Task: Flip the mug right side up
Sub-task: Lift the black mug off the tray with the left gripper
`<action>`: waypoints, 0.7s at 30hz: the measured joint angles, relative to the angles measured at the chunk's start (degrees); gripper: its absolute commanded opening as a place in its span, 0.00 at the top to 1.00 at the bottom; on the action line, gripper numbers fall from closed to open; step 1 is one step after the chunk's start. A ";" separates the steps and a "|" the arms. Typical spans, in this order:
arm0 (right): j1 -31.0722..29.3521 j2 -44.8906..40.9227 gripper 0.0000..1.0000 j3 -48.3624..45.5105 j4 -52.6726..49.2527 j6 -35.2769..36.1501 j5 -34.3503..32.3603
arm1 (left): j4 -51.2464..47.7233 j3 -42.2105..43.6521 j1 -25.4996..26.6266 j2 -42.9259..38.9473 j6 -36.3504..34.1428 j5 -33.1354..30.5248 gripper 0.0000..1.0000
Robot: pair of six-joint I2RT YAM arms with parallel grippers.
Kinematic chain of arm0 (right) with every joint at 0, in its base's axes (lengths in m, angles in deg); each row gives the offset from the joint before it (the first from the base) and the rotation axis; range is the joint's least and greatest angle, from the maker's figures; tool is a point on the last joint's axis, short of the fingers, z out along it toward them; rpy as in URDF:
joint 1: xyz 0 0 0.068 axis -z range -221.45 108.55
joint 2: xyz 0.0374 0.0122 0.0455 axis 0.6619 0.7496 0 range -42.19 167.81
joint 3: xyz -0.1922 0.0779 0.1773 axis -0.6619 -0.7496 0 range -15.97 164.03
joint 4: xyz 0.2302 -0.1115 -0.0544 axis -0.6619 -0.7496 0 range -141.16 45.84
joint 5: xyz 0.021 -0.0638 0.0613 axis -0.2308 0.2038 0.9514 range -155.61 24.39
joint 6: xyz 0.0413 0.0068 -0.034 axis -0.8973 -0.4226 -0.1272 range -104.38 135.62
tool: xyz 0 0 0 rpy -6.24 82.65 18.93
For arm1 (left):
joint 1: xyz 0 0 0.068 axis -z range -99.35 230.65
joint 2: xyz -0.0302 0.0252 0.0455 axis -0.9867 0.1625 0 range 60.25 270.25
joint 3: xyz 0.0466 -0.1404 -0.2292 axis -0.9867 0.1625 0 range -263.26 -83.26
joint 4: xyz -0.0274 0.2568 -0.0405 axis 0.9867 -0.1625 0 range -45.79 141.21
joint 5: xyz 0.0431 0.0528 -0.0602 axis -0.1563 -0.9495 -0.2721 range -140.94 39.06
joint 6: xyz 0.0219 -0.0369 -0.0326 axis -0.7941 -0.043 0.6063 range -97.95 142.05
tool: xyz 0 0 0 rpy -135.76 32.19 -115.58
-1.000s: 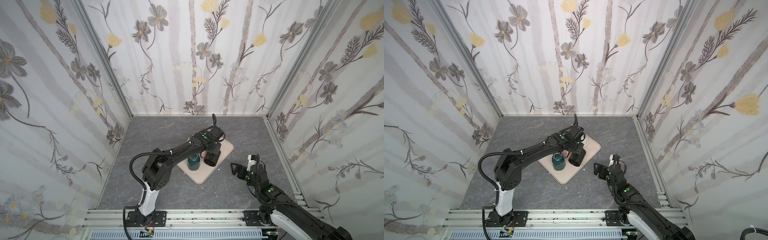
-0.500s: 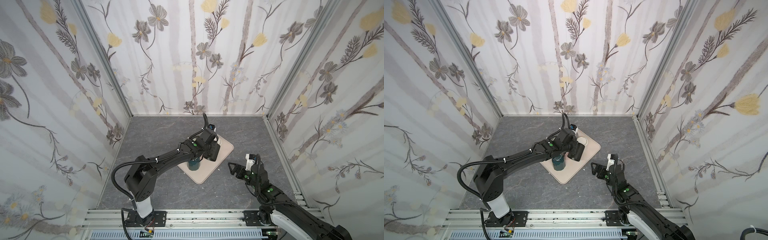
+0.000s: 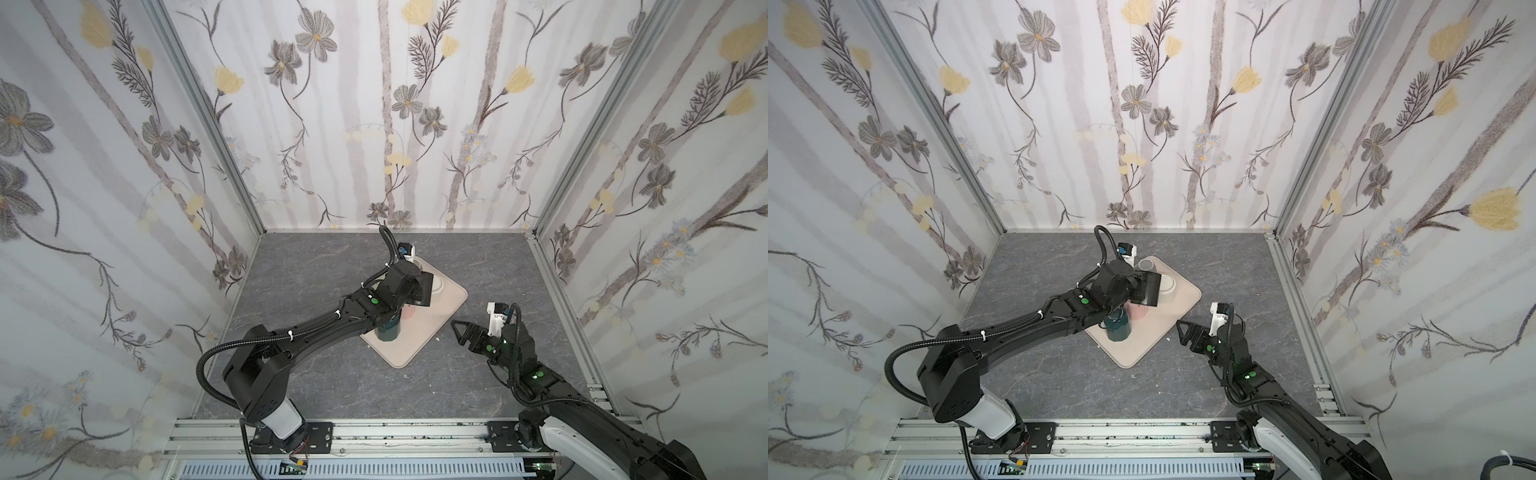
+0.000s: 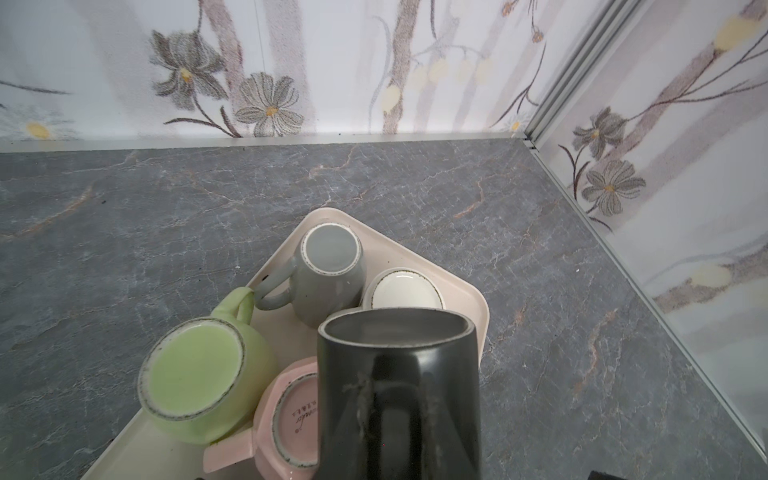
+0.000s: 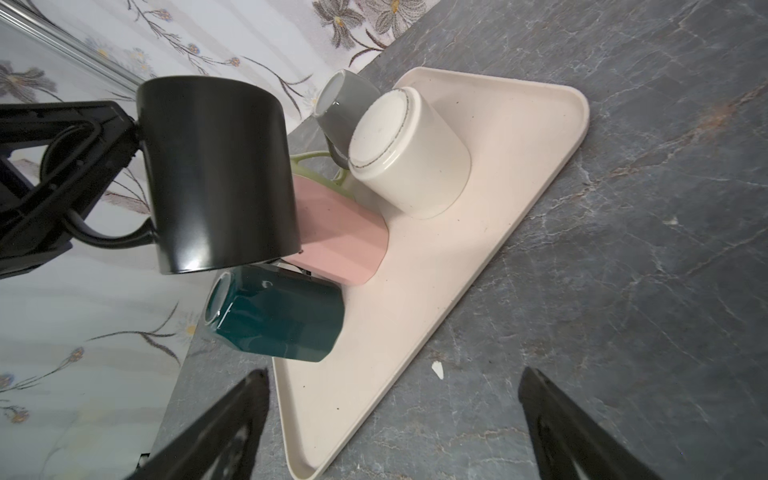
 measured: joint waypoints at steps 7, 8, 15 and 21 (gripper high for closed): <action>0.00 2.71 0.07 1.14 3.67 -1.55 3.74 | 4.44 1.70 -0.24 -1.81 4.11 -0.98 1.00; 0.00 2.99 0.07 1.14 4.24 -1.97 4.26 | 5.05 2.08 -0.33 -2.14 4.66 -0.98 1.00; -0.11 3.28 0.07 1.33 6.73 -3.41 6.40 | 10.38 6.51 -0.81 -4.09 8.63 -2.03 1.00; -0.59 3.28 0.08 2.05 9.66 -5.77 7.63 | 16.92 10.99 -0.79 -4.39 10.54 -2.25 1.00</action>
